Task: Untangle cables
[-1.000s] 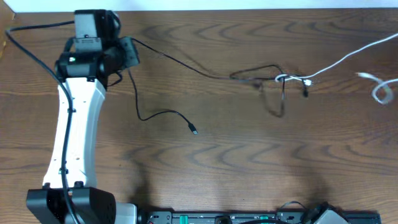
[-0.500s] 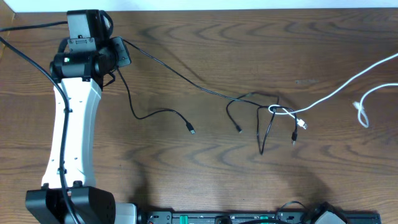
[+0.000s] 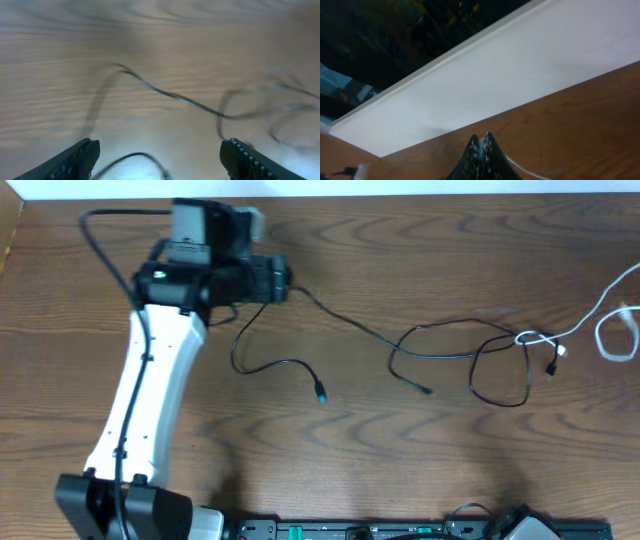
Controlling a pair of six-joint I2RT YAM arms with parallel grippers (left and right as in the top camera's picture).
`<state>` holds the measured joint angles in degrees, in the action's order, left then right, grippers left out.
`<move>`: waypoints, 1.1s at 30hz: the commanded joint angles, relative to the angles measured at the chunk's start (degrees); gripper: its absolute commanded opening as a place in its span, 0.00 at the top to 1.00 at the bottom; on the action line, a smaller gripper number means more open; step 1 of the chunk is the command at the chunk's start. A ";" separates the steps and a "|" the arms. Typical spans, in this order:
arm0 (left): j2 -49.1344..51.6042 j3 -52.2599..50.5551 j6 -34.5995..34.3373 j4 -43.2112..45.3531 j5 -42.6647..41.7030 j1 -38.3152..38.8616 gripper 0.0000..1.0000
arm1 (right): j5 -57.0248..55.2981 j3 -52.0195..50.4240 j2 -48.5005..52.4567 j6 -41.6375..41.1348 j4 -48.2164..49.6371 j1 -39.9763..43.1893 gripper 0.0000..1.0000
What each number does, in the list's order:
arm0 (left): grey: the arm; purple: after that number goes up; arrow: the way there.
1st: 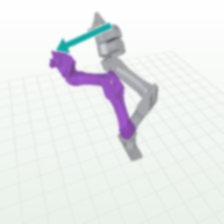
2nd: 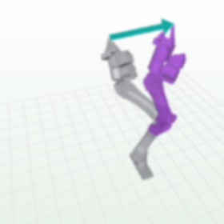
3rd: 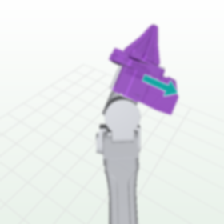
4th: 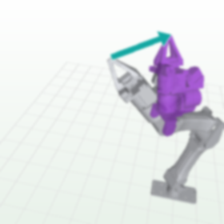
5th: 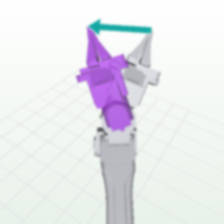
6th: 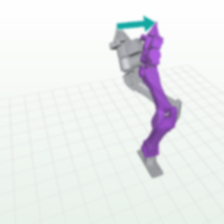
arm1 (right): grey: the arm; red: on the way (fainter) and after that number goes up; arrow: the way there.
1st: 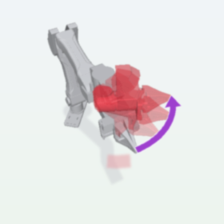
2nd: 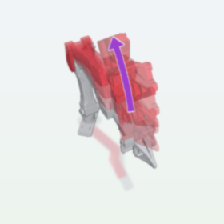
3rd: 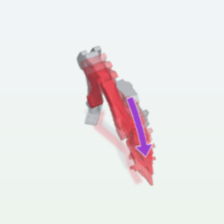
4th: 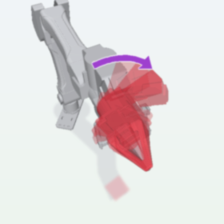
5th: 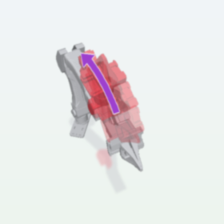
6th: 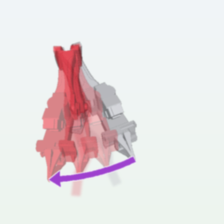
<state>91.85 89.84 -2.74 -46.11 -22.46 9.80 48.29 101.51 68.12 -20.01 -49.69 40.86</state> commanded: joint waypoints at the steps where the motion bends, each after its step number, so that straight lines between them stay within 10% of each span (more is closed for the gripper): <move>1: 4.13 -0.52 1.05 2.01 -9.42 5.60 0.18 | 2.78 0.11 -0.07 -0.55 0.00 0.35 0.99; 23: 30.67 -0.52 0.09 42.27 -23.15 30.27 0.18 | 3.96 0.11 -0.07 -0.04 -3.87 0.35 0.99; 33: 39.15 -0.52 -8.13 60.83 -2.38 37.57 0.18 | 3.98 0.11 -0.07 1.44 -6.43 0.35 0.99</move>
<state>127.85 89.17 -7.99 12.03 -33.19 45.78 51.48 101.51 68.36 -19.90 -55.72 40.86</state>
